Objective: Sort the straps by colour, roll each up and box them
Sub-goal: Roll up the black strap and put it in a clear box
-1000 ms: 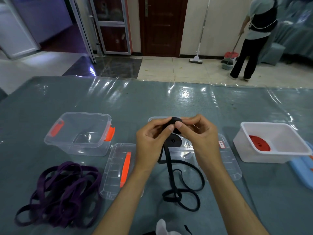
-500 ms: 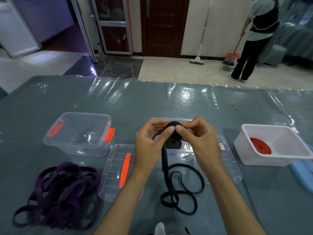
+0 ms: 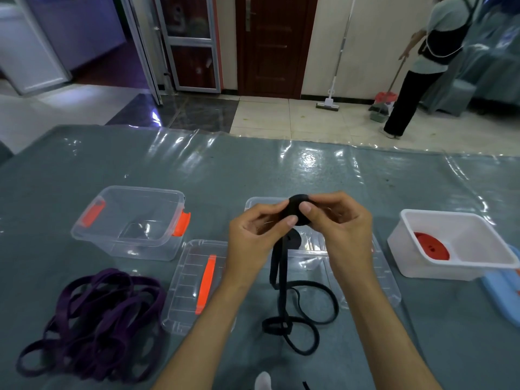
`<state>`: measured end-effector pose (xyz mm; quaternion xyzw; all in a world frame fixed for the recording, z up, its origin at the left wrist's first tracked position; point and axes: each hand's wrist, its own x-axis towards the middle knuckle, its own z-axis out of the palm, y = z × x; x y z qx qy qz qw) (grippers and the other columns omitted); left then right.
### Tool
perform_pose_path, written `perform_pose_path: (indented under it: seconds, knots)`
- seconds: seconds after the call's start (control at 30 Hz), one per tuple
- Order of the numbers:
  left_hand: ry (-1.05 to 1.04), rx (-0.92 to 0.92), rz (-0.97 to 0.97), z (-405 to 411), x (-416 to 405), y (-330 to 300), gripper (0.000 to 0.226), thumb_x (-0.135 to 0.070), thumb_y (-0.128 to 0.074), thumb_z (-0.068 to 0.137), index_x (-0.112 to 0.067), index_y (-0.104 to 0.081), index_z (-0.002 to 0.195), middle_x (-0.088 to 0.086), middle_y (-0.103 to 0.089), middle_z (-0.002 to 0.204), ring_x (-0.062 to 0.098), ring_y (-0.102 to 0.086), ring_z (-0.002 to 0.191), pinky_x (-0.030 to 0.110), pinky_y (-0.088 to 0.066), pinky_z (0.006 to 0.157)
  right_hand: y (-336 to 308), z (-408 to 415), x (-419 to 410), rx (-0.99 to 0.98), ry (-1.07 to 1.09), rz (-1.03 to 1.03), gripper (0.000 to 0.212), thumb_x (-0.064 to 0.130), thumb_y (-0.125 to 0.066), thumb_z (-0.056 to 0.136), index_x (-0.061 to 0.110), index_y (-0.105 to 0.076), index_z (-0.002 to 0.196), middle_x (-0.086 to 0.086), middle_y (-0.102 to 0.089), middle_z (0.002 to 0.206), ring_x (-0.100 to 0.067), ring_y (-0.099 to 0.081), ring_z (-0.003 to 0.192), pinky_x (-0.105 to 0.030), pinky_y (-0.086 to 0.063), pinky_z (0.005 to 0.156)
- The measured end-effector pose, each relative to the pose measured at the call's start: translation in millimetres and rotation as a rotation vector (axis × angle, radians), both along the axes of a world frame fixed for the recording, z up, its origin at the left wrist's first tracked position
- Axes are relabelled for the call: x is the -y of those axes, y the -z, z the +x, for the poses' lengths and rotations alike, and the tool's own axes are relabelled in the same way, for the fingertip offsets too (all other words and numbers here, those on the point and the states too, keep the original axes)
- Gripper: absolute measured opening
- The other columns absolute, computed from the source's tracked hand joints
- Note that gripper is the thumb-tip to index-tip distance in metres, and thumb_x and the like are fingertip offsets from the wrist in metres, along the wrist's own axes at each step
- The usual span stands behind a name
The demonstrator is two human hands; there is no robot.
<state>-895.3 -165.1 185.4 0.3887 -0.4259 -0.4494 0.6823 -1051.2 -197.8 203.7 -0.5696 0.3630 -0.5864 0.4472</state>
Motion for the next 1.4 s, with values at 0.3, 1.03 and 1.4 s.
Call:
perform_pose_path:
  seconds: [0.3,1.03,1.4]
  knots:
    - [-0.026,-0.003,-0.019,6.8,3.9,-5.0,0.026,-0.005,-0.085,0.083,-0.015,-0.082,0.106,0.012,-0.080,0.109,0.026,-0.078,0.105,0.028,-0.060,0.092,-8.3,-2.8,1.3,0.038,-0.071,0.051,0.018,0.013,-0.083,0.087,0.018,-0.079,0.105,-0.011,-0.080,0.099,-0.031,-0.079,0.093,-0.042,-0.066,0.081]
    - [-0.109,0.004,0.006,9.3,-0.5,2.9,0.030,-0.004,-0.089,0.079,-0.026,-0.082,0.098,0.004,-0.082,0.101,0.020,-0.079,0.097,0.022,-0.060,0.085,-8.3,-6.0,6.1,-0.089,-0.145,0.091,0.020,0.018,-0.087,0.085,0.014,-0.067,0.086,-0.016,-0.078,0.092,-0.036,-0.078,0.091,-0.051,-0.065,0.081]
    - [-0.018,0.055,0.007,8.7,8.4,6.2,0.020,-0.007,-0.085,0.084,-0.017,-0.083,0.101,0.008,-0.082,0.103,0.024,-0.079,0.101,0.025,-0.061,0.088,-2.9,-17.6,12.1,-0.104,-0.166,0.130,0.028,0.018,-0.088,0.084,0.010,-0.063,0.089,-0.015,-0.079,0.091,-0.035,-0.080,0.083,-0.037,-0.065,0.068]
